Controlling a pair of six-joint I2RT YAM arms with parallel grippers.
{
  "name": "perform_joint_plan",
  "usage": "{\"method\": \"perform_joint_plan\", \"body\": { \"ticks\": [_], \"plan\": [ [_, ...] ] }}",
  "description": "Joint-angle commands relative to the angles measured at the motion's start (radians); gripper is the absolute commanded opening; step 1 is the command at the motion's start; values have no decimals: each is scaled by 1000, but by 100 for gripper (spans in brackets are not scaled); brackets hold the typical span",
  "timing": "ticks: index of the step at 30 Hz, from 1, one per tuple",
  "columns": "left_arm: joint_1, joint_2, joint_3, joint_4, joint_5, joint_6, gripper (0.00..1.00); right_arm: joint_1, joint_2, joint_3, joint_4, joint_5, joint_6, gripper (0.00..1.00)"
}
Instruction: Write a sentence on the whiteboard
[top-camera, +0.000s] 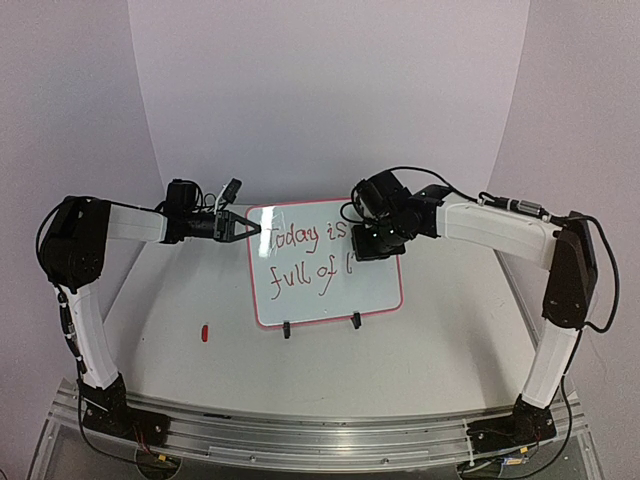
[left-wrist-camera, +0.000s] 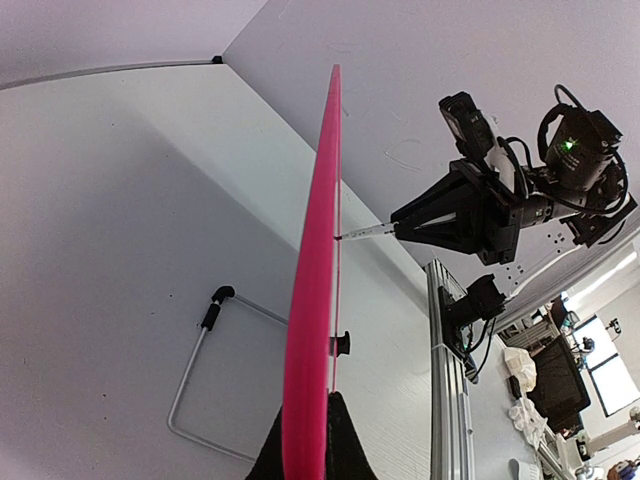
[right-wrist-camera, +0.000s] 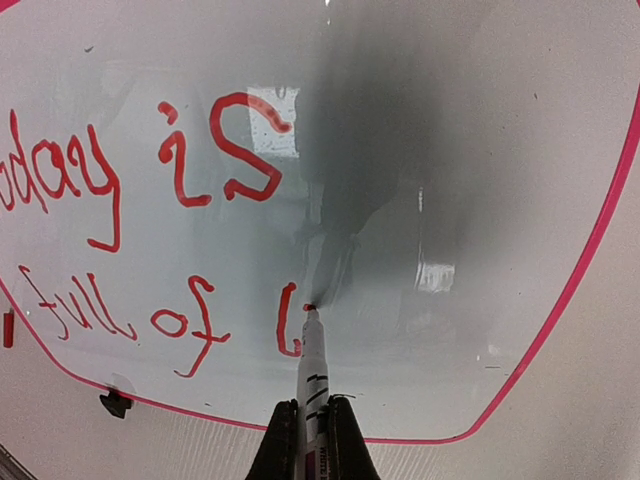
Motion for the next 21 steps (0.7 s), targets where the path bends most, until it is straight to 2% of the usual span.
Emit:
{"method": "perform_joint_plan", "body": {
  "ticks": [1,14,21],
  "plan": [
    [-13,24,-19,-7,-139,110,0,-3,-15,-4,-11,37,12,0],
    [-14,28,-10,-11,-148,107,0,-3,-106,-30,-11,-71,-8,0],
    [-13,32,-10,-9,-145,105,0,-3,-93,-47,-10,-75,5,0]
  ]
}}
